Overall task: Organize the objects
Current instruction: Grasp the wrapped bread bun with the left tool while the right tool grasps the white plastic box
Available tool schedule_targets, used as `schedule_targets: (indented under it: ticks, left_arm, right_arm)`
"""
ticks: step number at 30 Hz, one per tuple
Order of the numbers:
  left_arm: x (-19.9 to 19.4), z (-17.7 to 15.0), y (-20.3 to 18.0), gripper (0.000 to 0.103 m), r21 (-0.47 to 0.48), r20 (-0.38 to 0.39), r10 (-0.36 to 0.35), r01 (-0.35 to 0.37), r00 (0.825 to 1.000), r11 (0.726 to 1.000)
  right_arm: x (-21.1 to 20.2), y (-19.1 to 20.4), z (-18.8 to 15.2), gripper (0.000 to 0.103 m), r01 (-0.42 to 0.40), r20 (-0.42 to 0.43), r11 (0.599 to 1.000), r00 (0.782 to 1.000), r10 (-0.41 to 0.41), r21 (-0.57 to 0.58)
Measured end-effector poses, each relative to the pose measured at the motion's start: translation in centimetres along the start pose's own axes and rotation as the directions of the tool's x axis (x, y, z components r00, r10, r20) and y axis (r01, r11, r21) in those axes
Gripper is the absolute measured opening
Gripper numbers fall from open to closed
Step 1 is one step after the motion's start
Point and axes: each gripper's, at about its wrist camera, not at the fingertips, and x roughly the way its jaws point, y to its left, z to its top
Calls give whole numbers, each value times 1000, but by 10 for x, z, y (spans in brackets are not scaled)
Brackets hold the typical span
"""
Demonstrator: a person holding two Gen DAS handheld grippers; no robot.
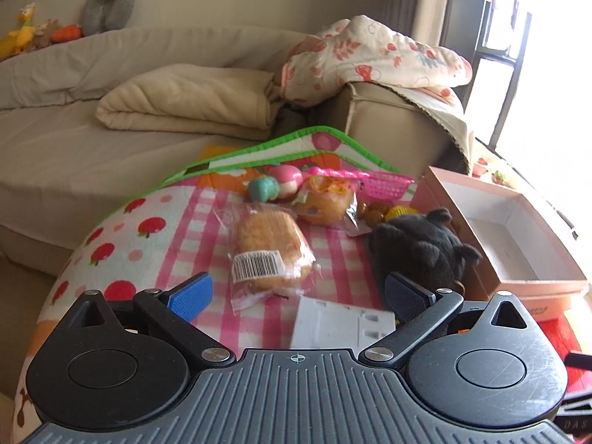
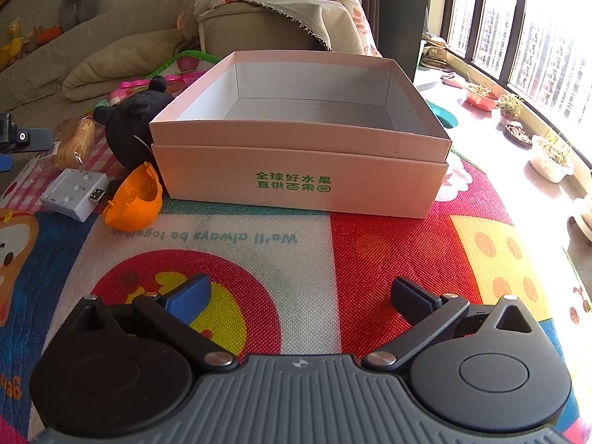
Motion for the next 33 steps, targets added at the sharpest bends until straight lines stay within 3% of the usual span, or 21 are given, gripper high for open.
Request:
schedule_targets:
  ticks: [3, 6, 7, 8, 10, 12, 14, 16, 20, 23, 26, 27, 28, 30, 31, 33]
  left_arm:
    - [35, 16, -2, 103, 34, -18, 75, -74, 997, 997]
    - [68, 21, 6, 103, 38, -82, 102, -100, 991, 994]
    - [73, 20, 10, 96, 38, -87, 101, -98, 991, 994]
    - [74, 18, 15, 78, 36, -88, 83, -80, 993, 996]
    - [66, 15, 25, 64, 5, -79, 13, -12, 997, 1000]
    - [53, 10, 35, 62, -13, -73, 2, -3, 997, 1000]
    - [35, 5, 49, 62, -34, -62, -54, 52, 997, 998]
    - [17, 1, 61, 61, -45, -52, -96, 94, 994, 995]
    - [-23, -5, 86, 61, -44, -8, -117, 117, 993, 992]
    - [-45, -12, 101, 61, -50, 8, -132, 132, 991, 990]
    - [-58, -21, 113, 61, -64, 10, -126, 126, 992, 990]
    - [-61, -24, 118, 61, -72, 12, -123, 123, 992, 990]
    - [-64, -26, 121, 61, -80, 14, -121, 122, 992, 989]
    - [-66, -30, 127, 61, -90, 21, -120, 121, 993, 989]
    - [-66, -32, 129, 61, -93, 20, -115, 116, 993, 989]
    - [-67, -35, 130, 61, -91, 12, -116, 116, 993, 989]
  right_arm:
    - [-10, 12, 6, 103, -78, 22, 996, 997, 79, -38]
    - [-30, 36, 16, 103, -139, 71, 983, 986, 149, -123]
    - [-36, 45, 20, 103, -159, 84, 975, 981, 174, -155]
    - [-41, 53, 23, 103, -178, 93, 967, 976, 197, -182]
    - [-47, 75, 31, 103, -227, 103, 943, 961, 258, -242]
    - [-46, 101, 38, 103, -271, 91, 909, 945, 314, -315]
    - [-41, 130, 45, 103, -296, 77, 870, 933, 352, -395]
    - [-30, 154, 52, 97, -321, 47, 825, 922, 385, -465]
    - [6, 191, 70, 96, -352, -33, 754, 915, 402, -555]
    - [33, 201, 78, 96, -337, -62, 748, 927, 370, -571]
    - [47, 195, 81, 96, -379, -146, 781, 923, 356, -496]
    - [44, 189, 78, 96, -419, -191, 792, 908, 373, -444]
    - [36, 183, 75, 96, -478, -239, 789, 878, 415, -384]
    - [14, 177, 64, 96, -611, -321, 725, 789, 524, -318]
    - [0, 178, 57, 96, -634, -329, 695, 772, 544, -339]
    - [-20, 183, 48, 96, -614, -300, 658, 789, 537, -436]
